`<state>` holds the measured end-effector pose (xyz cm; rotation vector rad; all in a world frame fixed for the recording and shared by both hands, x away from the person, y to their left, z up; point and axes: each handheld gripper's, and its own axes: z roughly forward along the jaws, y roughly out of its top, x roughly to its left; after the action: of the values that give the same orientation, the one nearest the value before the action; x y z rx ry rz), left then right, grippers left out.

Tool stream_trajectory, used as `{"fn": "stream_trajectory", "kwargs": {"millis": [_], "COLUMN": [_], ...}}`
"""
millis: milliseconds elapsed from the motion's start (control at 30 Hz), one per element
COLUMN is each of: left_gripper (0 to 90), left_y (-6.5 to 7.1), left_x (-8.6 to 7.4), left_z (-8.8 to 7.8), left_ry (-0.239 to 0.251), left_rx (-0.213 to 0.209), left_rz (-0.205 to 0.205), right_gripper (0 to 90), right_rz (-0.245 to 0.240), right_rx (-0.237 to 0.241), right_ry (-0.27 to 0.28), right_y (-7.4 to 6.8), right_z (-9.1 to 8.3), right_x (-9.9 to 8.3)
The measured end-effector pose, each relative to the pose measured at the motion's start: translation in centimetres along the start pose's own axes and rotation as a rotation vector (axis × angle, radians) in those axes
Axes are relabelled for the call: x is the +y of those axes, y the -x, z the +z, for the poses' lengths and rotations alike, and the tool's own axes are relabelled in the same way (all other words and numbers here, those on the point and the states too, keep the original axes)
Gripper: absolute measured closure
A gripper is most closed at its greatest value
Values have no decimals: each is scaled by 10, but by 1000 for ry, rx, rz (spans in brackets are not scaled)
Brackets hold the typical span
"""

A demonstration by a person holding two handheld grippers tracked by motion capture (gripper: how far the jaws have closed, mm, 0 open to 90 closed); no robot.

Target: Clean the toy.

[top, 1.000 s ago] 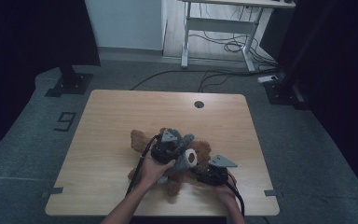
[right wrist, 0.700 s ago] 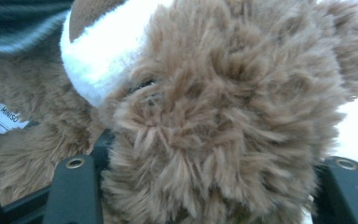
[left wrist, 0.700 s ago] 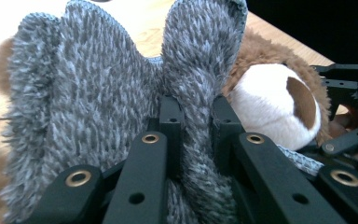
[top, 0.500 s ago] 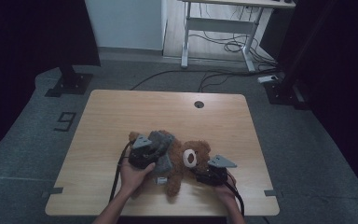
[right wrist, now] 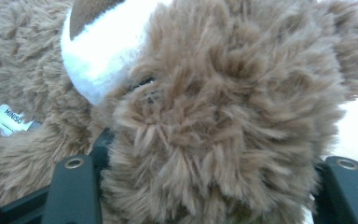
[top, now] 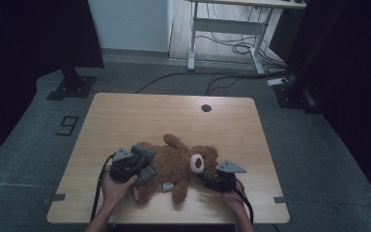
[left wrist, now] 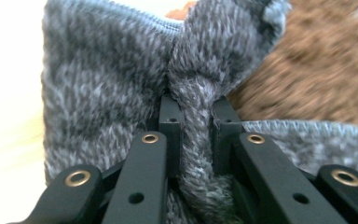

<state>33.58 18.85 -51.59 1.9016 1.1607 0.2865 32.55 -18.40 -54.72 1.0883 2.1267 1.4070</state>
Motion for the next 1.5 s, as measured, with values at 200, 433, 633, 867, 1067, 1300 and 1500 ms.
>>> {"fn": "stream_trajectory", "kwargs": {"millis": [200,433,633,867,1067,1300,1500], "left_gripper": [780,783,783,782,782,780,775], "left_y": [-17,-15,0,48,95,143,139], "left_x": [-13,1,30,75,105,119,115], "left_z": [6,-33,-66,-35,30,88,102], "left_ry": [-89,55,195,176,73,-24,-61], "left_rx": [83,105,49,-60,-133,-164,-163], "left_rz": [-9,-11,14,107,134,184,161], "right_gripper": [347,347,347,347,348,358,363], "right_rz": [0,3,1,1,-5,-33,-43], "right_rx": [2,4,3,2,-2,-34,-49], "right_ry": [-1,-2,-2,-2,-1,6,10], "right_y": [1,2,2,1,1,-4,-4], "right_z": [0,-1,-1,-1,-1,-1,1], "right_x": [0,0,0,0,0,0,-1]}}
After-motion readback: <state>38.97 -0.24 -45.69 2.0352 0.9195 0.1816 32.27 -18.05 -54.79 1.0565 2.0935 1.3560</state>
